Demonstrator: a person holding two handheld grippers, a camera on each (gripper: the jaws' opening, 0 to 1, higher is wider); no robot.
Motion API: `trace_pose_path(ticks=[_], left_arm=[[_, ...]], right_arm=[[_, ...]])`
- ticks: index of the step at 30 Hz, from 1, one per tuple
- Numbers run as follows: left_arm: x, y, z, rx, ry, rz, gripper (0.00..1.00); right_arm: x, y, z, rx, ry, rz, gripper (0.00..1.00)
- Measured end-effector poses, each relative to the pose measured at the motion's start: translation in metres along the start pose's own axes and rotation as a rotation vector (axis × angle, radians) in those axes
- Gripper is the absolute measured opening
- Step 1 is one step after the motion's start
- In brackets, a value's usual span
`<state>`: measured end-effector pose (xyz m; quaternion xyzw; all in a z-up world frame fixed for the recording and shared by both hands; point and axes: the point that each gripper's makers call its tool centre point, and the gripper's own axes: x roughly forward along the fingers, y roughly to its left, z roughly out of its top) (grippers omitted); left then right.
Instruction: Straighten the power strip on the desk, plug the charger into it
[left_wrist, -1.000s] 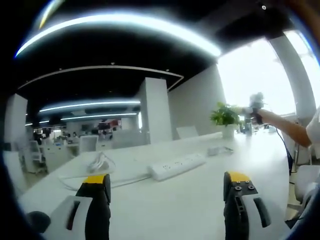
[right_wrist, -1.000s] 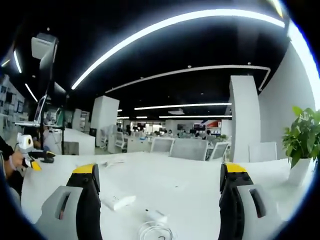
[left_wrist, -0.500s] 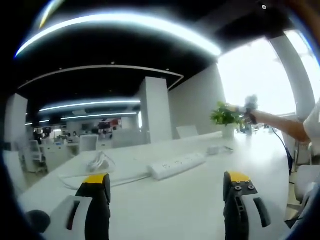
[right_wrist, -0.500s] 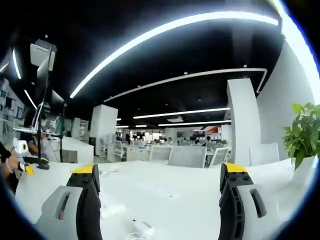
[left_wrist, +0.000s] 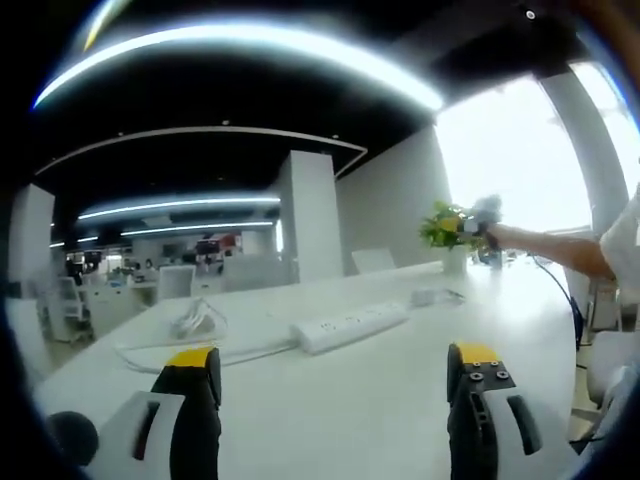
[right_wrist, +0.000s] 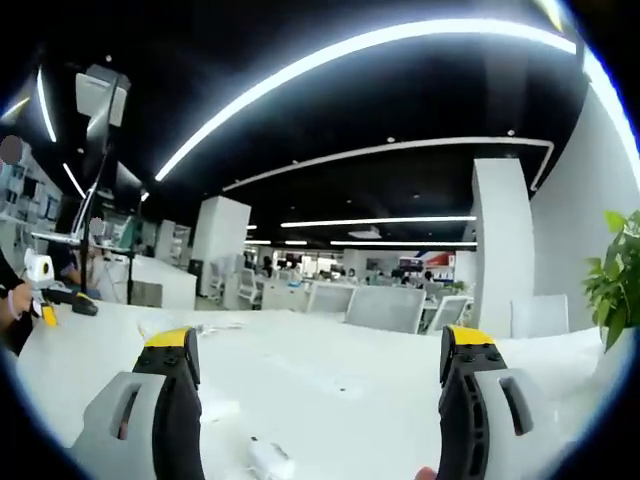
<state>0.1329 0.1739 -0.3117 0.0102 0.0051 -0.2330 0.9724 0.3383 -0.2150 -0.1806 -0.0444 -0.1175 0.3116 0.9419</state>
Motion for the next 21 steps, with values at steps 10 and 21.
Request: trace_pose_path(ticks=[10,21], left_arm=[[0.0,0.001,-0.003,-0.005,0.006,-0.001,0.96],[-0.002,0.002,-0.003,-0.005,0.008,0.005,0.96]], right_arm=[[0.011,-0.005,0.001,0.015,-0.029,0.037,1.0],[0.018,-0.009,-0.013,0.044,-0.033,0.092,1.0]])
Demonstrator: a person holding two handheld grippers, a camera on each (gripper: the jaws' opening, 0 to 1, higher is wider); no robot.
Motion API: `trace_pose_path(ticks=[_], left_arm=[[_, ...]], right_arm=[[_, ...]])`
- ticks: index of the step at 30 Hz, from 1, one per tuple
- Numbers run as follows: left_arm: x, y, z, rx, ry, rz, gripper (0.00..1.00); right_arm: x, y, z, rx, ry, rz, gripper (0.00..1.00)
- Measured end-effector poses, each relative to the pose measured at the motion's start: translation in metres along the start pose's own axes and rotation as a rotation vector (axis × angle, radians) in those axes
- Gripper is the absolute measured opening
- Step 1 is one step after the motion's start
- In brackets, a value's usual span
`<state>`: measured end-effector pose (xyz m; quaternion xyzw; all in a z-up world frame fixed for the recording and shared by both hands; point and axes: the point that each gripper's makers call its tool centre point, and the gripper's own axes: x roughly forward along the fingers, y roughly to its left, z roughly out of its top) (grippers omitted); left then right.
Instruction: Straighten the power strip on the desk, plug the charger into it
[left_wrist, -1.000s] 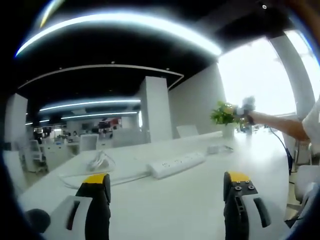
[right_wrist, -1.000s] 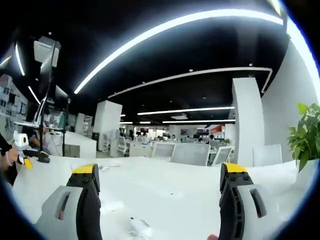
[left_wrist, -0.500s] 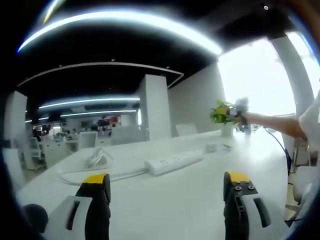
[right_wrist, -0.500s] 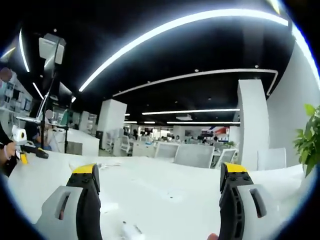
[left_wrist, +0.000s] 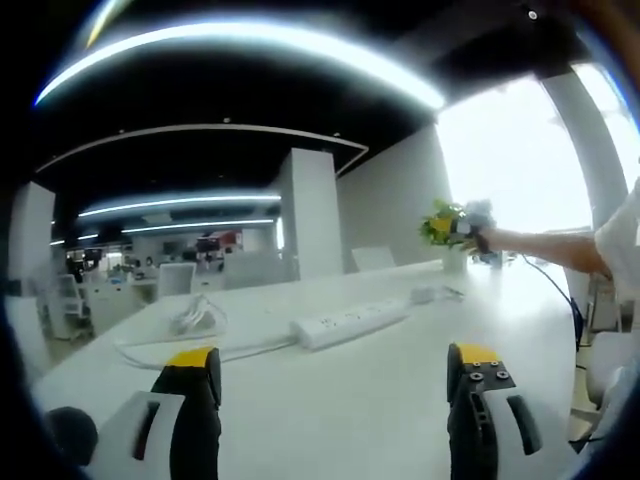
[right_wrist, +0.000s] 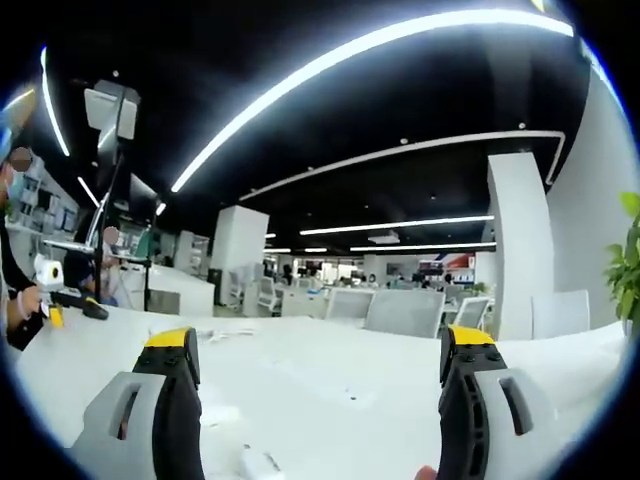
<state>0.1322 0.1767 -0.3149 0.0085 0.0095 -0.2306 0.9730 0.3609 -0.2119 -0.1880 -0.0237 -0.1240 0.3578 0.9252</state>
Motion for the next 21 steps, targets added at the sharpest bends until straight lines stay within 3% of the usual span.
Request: trace_pose_path(ticks=[8,21], left_arm=[[0.0,-0.004,-0.002,-0.001,0.008,-0.007,0.96],[0.001,-0.006,-0.002,0.004,0.02,-0.008,0.96]], right_arm=[[0.002,0.001,-0.013,0.04,0.004,0.038,1.0],[0.008,0.032,-0.027,0.061,-0.028,0.174,1.0]])
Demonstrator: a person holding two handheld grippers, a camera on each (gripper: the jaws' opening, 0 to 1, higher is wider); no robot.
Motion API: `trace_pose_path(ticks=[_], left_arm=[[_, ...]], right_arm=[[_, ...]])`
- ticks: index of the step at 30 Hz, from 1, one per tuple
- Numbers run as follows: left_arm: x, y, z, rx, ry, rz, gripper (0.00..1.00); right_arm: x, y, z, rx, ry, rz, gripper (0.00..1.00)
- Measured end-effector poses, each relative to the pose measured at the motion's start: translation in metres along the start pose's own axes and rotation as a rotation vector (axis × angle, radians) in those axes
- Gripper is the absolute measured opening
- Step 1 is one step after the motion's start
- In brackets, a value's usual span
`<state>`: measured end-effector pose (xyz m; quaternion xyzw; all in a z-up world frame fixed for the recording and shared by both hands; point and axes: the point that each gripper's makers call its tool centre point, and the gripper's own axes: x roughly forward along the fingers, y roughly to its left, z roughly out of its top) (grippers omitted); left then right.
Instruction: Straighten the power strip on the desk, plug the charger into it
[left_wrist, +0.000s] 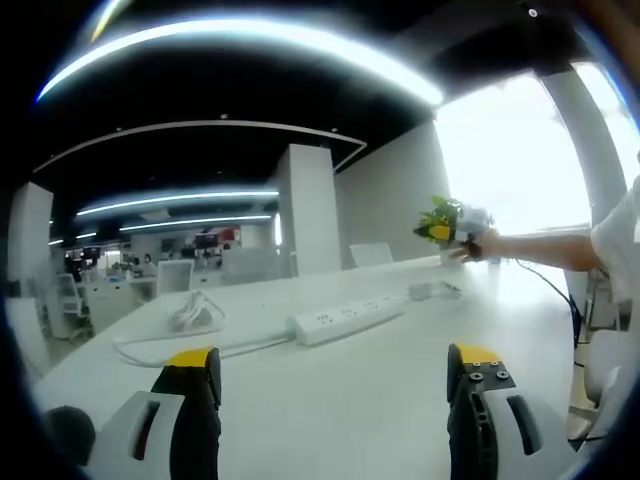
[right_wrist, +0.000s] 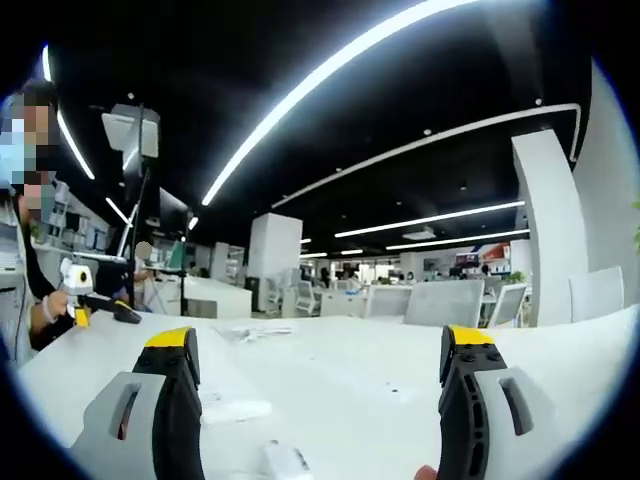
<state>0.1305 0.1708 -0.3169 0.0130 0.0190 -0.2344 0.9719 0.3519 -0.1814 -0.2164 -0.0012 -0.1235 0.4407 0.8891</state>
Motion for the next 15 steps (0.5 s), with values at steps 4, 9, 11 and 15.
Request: trace_pose_path(ticks=[4,9,11,15], left_arm=[[0.0,-0.001,0.0,0.0,0.0,-0.001,0.96],[0.001,-0.002,-0.001,0.003,0.009,-0.004,0.96],[0.001,-0.002,-0.001,0.001,0.008,-0.006,0.96],[0.001,-0.003,-0.001,0.003,0.009,-0.009,0.96]], right_arm=[[0.002,0.001,-0.006,0.006,0.005,0.013,1.0],[0.003,0.003,-0.02,-0.008,0.047,0.023,0.99],[0.002,0.002,-0.025,-0.004,0.059,0.025,0.98],[0.0,-0.001,-0.036,0.014,0.085,0.015,0.98]])
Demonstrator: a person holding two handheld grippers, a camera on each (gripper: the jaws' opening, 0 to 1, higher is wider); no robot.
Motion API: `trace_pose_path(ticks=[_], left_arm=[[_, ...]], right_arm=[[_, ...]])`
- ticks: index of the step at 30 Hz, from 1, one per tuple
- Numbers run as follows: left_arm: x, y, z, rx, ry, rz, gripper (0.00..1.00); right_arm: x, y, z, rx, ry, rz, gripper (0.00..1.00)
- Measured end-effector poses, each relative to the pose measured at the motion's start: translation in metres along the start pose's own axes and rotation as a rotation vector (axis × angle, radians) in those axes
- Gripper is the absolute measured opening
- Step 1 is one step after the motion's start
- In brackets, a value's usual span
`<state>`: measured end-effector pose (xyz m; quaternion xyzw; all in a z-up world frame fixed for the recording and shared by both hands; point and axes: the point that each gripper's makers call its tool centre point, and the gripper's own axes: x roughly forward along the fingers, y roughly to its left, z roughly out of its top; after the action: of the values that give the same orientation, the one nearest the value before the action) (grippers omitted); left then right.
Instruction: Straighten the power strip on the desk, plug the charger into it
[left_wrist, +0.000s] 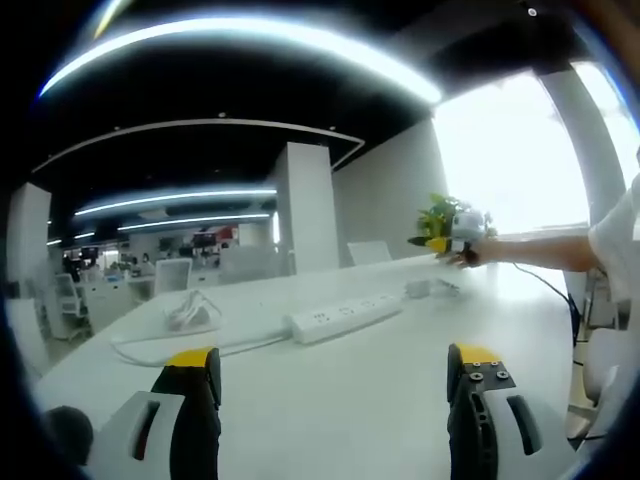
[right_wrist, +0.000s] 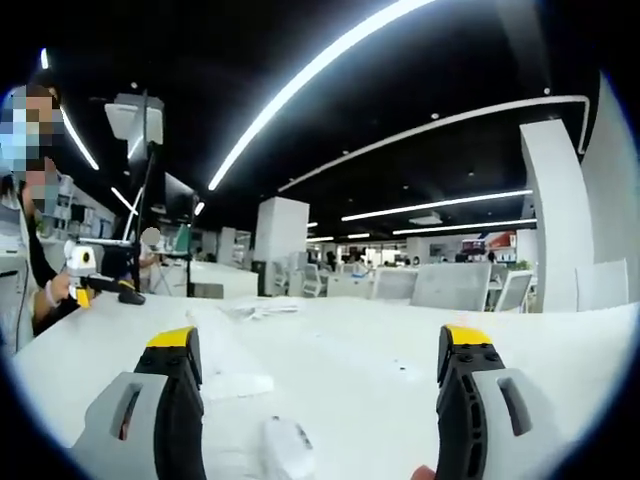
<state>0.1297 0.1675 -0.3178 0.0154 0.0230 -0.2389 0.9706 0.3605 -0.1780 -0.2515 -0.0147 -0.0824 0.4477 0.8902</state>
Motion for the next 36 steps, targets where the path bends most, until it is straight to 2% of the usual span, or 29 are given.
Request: trace_pose_path(ticks=[21,36], left_arm=[[0.001,-0.001,-0.002,-0.006,0.002,-0.006,0.96],[-0.001,-0.002,-0.003,-0.012,-0.004,-0.008,0.96]], right_arm=[[-0.007,-0.005,-0.042,-0.002,0.092,-0.014,0.96],[-0.005,0.007,-0.06,-0.034,0.17,0.022,0.94]])
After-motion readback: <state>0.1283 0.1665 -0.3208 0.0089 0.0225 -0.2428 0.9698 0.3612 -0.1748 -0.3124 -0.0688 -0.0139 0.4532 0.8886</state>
